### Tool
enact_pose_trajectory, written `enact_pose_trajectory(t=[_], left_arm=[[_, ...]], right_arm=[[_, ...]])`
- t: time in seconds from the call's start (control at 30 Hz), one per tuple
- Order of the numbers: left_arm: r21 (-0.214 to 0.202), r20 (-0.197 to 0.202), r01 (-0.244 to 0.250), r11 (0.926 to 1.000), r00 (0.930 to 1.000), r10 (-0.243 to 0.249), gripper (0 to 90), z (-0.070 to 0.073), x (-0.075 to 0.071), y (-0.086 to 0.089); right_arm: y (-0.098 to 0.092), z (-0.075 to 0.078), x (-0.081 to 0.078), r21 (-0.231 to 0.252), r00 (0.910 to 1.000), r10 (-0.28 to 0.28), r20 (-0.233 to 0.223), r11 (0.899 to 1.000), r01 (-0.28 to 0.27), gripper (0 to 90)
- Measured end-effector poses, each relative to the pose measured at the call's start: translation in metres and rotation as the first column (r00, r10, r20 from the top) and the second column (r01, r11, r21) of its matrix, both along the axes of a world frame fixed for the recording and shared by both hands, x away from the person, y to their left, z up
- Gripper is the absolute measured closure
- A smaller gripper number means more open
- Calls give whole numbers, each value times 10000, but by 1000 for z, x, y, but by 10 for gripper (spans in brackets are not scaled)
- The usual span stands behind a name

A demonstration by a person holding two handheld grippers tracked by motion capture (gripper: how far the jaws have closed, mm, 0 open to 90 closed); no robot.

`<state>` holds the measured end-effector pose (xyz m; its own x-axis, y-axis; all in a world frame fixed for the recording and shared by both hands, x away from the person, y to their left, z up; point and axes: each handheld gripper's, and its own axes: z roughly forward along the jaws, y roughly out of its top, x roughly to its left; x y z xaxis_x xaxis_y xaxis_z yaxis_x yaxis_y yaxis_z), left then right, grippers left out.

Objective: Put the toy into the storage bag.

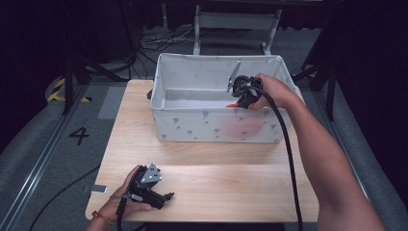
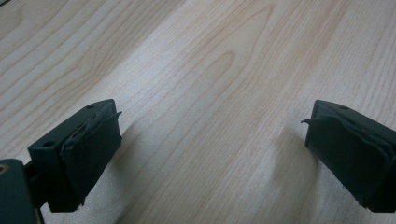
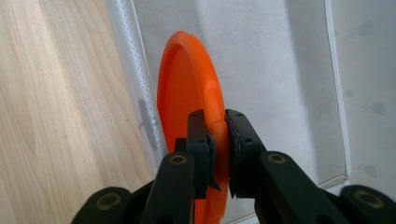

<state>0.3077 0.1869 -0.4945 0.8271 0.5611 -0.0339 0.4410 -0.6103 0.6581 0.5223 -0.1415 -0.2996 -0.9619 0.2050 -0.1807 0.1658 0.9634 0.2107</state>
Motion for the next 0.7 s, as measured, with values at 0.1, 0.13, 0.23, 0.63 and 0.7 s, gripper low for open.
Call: enact_pose_trajectory(t=[0.1,0.13,0.23,0.63,0.7], left_arm=[[-3,-3,2,10000,10000,-2,37,0,0,0],[2,-1,2,10000,10000,-2,37,0,0,0],[-18,2,14,10000,10000,-14,37,0,0,0],[-3,-6,3,10000,10000,-3,37,0,0,0],[-2,-5,4,10000,10000,-4,37,0,0,0]], right_arm=[[-1,0,-1,-20,10000,12,-13,10000,-12,809],[-1,0,-1,-18,10000,58,-8,10000,-58,808],[-2,0,0,-78,10000,-37,-82,10000,36,800],[-14,11,-1,714,9988,-374,325,9968,350,705],[-17,13,-2,892,9981,-464,413,9951,426,672]])
